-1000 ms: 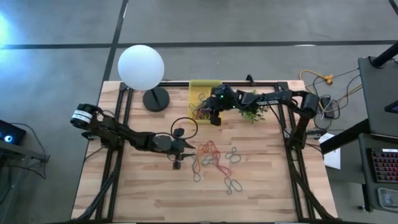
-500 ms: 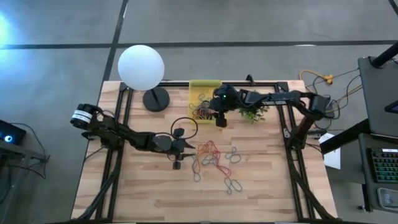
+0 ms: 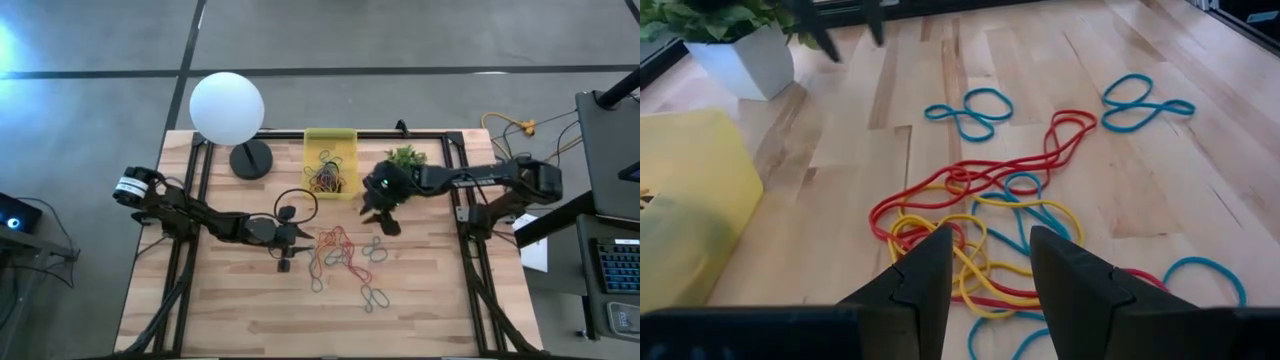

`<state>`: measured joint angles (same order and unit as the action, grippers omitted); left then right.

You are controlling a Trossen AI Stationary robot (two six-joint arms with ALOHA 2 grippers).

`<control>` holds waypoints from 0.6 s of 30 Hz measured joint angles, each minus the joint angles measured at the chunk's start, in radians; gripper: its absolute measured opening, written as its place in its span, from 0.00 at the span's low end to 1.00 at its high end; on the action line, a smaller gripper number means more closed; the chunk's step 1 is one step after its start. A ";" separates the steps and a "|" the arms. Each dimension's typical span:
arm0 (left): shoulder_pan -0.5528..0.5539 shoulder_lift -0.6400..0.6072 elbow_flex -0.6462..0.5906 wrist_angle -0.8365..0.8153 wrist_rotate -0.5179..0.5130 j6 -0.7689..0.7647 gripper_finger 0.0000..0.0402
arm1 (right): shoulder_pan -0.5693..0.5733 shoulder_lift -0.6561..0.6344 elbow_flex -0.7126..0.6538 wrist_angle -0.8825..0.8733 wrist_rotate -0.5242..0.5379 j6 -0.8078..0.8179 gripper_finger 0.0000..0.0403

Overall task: Pick and place rubber bands into bin
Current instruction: Put the red rubber band into the yellow bin

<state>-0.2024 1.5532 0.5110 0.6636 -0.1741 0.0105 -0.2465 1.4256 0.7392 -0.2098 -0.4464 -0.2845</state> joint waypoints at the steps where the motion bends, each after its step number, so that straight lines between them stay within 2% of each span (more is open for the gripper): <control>1: 0.000 0.000 0.000 0.000 -0.002 0.003 0.30 | 0.008 -0.008 -0.030 0.033 0.000 0.021 0.30; 6: 0.000 0.000 0.000 0.002 -0.016 0.004 0.30 | 0.049 -0.008 -0.171 0.266 0.000 0.100 0.29; 11: 0.000 0.000 0.001 0.010 -0.017 0.003 0.30 | 0.075 0.015 -0.247 0.504 0.001 0.133 0.29; 18: 0.000 0.000 0.001 0.010 -0.018 0.002 0.30 | 0.111 0.037 -0.258 0.607 0.001 0.129 0.27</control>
<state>-0.2024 1.5532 0.5117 0.6731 -0.1917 0.0128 -0.1354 1.4625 0.4814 0.3977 -0.4452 -0.1557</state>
